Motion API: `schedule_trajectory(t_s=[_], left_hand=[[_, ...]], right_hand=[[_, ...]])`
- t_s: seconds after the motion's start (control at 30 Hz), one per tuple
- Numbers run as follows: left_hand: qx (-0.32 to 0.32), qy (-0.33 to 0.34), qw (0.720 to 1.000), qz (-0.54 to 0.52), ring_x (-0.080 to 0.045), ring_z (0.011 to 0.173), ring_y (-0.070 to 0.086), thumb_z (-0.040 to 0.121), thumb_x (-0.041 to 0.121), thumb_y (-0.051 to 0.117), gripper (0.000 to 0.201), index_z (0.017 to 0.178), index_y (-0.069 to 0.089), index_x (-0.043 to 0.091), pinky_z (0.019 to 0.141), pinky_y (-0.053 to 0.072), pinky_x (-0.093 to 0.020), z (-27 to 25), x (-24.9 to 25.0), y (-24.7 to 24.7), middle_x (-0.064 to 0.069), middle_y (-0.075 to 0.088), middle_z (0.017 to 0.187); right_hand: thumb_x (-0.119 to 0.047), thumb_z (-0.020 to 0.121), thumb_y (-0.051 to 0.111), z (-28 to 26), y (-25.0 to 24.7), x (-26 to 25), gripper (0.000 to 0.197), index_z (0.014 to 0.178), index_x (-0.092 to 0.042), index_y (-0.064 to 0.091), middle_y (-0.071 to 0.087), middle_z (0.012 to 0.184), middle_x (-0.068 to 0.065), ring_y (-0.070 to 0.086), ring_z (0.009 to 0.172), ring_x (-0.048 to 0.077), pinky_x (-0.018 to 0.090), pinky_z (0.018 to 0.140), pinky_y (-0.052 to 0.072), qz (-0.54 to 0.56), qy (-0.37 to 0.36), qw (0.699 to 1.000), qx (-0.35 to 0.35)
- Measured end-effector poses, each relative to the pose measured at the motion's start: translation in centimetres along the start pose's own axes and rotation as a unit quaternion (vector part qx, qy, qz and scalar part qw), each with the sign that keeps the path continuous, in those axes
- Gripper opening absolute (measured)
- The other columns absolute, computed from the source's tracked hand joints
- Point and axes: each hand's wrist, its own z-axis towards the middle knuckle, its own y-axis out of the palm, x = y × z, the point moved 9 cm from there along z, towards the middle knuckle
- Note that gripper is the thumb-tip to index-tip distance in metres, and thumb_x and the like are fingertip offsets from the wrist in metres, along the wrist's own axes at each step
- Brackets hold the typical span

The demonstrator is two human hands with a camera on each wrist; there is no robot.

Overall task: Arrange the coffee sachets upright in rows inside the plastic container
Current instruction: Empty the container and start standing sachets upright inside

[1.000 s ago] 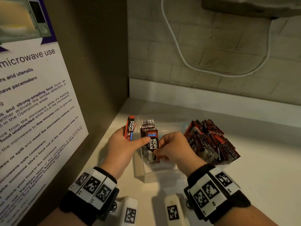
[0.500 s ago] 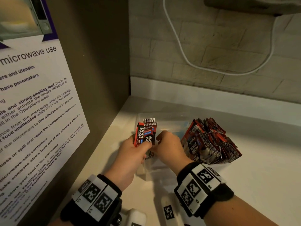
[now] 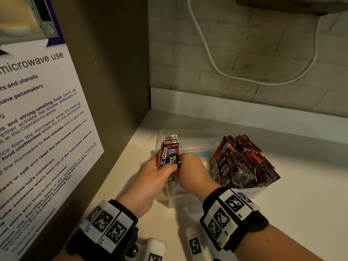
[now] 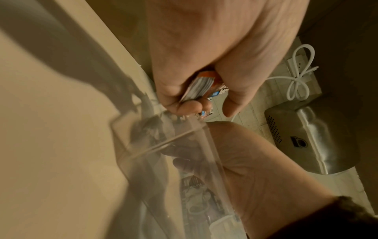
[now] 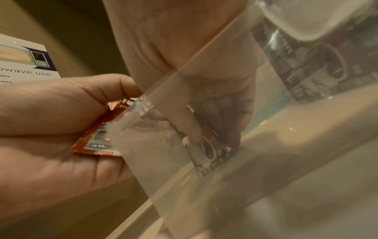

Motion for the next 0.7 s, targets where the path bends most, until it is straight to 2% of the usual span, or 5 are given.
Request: schedule_trajectory(t_s=[0.2,0.33,0.4,0.57,0.7], left_hand=[[0.057,-0.016,0.998,-0.023,-0.009,0.049,0.040,0.094,0.014,0.056,0.018,0.078,0.057,0.021,0.047,0.033,-0.018,0.6,-0.9,-1.6,0.002,0.047,0.055],[0.110,-0.034,0.986,-0.122,-0.010,0.047,0.040,0.095,0.038,0.053,0.026,0.096,0.064,0.014,0.048,0.033,-0.021,0.9,-0.9,-3.3,-0.001,0.056,0.066],[0.116,-0.024,0.970,-0.210,-0.007,0.045,0.037,0.098,0.046,0.041,0.041,0.098,0.066,0.013,0.046,0.031,-0.021,1.2,-0.6,-4.0,0.004,0.060,0.073],[0.115,0.007,0.950,-0.291,-0.005,0.047,0.043,0.098,0.021,0.039,0.025,0.086,0.060,0.016,0.046,0.035,-0.018,1.3,0.5,-4.6,0.005,0.050,0.065],[0.053,0.055,0.970,-0.232,-0.005,0.064,0.066,0.096,0.007,0.051,0.018,0.092,0.067,0.014,0.054,0.050,-0.017,1.2,2.0,-3.0,0.001,0.071,0.074]], right_hand=[[-0.019,0.081,0.064,0.2,-0.1,1.1,0.013,0.072,-0.016,0.054,0.066,0.084,0.007,0.053,0.070,0.022,0.022,0.046,0.031,0.020,0.040,0.999,0.007],[-0.021,0.075,0.075,-0.2,-1.7,1.8,0.031,0.100,-0.007,0.064,0.067,0.093,0.008,0.063,0.086,0.023,0.027,0.065,0.050,0.062,0.071,0.995,0.023],[-0.019,0.080,0.070,-0.5,-3.6,1.9,0.037,0.113,-0.005,0.062,0.069,0.099,0.007,0.064,0.083,0.018,0.022,0.063,0.049,0.107,0.074,0.990,0.058],[-0.011,0.081,0.069,-1.6,-7.1,0.3,0.025,0.106,-0.014,0.068,0.068,0.088,-0.001,0.063,0.083,0.013,0.026,0.076,0.051,0.291,0.026,0.947,0.134],[-0.010,0.079,0.072,-2.4,-6.8,-2.2,0.010,0.081,-0.019,0.068,0.065,0.070,-0.001,0.058,0.060,0.006,0.018,0.056,0.044,0.343,-0.026,0.936,0.073]])
